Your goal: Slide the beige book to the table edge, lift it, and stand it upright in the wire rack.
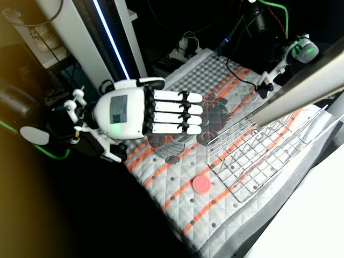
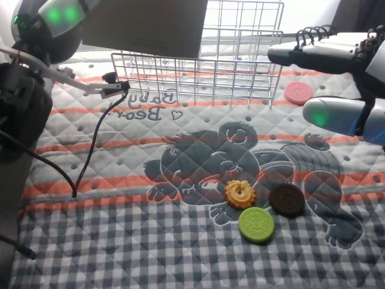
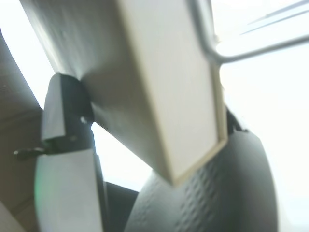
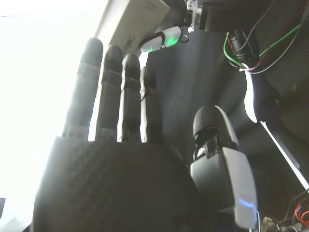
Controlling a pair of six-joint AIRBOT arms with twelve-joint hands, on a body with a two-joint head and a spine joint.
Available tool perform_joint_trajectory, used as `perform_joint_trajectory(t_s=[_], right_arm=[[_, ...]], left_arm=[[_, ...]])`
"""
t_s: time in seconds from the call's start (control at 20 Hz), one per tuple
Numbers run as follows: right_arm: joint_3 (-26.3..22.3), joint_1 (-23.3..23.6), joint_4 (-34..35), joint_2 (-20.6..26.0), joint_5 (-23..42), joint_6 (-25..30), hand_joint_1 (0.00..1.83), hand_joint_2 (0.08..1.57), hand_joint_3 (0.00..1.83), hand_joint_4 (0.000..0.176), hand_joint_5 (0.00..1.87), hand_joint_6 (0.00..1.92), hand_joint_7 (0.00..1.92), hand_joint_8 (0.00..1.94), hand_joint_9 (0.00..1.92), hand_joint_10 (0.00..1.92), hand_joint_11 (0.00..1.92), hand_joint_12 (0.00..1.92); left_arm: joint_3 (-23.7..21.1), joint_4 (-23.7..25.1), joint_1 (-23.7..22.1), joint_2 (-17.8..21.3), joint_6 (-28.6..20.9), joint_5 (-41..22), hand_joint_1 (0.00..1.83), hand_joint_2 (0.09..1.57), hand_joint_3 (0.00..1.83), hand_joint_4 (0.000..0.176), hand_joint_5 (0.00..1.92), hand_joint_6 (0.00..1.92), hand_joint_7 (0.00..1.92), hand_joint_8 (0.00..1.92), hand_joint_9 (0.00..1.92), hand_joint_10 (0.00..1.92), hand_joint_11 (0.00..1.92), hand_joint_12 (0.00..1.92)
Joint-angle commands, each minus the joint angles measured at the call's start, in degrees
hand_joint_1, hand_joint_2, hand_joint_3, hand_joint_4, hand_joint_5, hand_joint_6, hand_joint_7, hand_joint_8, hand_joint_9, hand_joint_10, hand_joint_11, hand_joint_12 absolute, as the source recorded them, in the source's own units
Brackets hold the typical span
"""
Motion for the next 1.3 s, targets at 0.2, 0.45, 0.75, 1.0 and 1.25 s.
perform_joint_trajectory(t_s=[0.2,0.45,0.75,1.0,1.25], right_arm=[[0.5,0.3,1.3,-0.4,7.3,0.3,0.0,1.35,0.0,0.0,0.35,0.0,0.38,0.0,0.4,0.0,0.41,0.03],[0.6,0.3,1.3,-0.8,7.4,0.4,0.0,1.36,0.01,0.0,0.34,0.0,0.36,0.0,0.35,0.0,0.36,0.0],[0.6,0.3,1.4,-0.9,7.8,0.8,0.0,1.37,0.01,0.0,0.33,0.0,0.34,0.0,0.34,0.0,0.33,0.0],[0.2,0.3,1.8,-0.7,8.0,0.9,0.0,1.37,0.0,0.0,0.33,0.0,0.36,0.0,0.36,0.01,0.35,0.01],[0.1,0.3,2.0,-0.5,8.2,0.9,0.0,1.36,0.0,0.0,0.34,0.01,0.37,0.01,0.39,0.02,0.4,0.03]], left_arm=[[2.8,3.7,-2.3,-0.5,-1.7,-2.8,1.24,1.11,0.0,0.0,0.92,1.01,1.1,0.87,1.36,0.11,1.06,0.76],[4.3,7.7,-3.5,-1.1,-2.5,-0.6,1.39,1.08,0.0,0.0,0.94,0.95,1.07,0.83,1.04,1.02,1.03,0.73],[4.4,7.9,-2.8,-1.4,-3.6,-1.1,1.38,1.09,0.0,0.0,0.98,0.91,1.04,0.85,0.94,1.18,0.82,1.02],[1.4,5.0,0.7,0.2,-3.1,-4.1,1.38,1.09,0.0,0.0,1.05,0.73,1.07,0.89,0.9,1.29,0.73,1.31],[-0.1,3.2,2.8,0.8,-2.6,-5.1,1.34,1.14,0.0,0.0,0.82,0.4,0.93,1.1,0.67,0.68,0.29,1.14]])
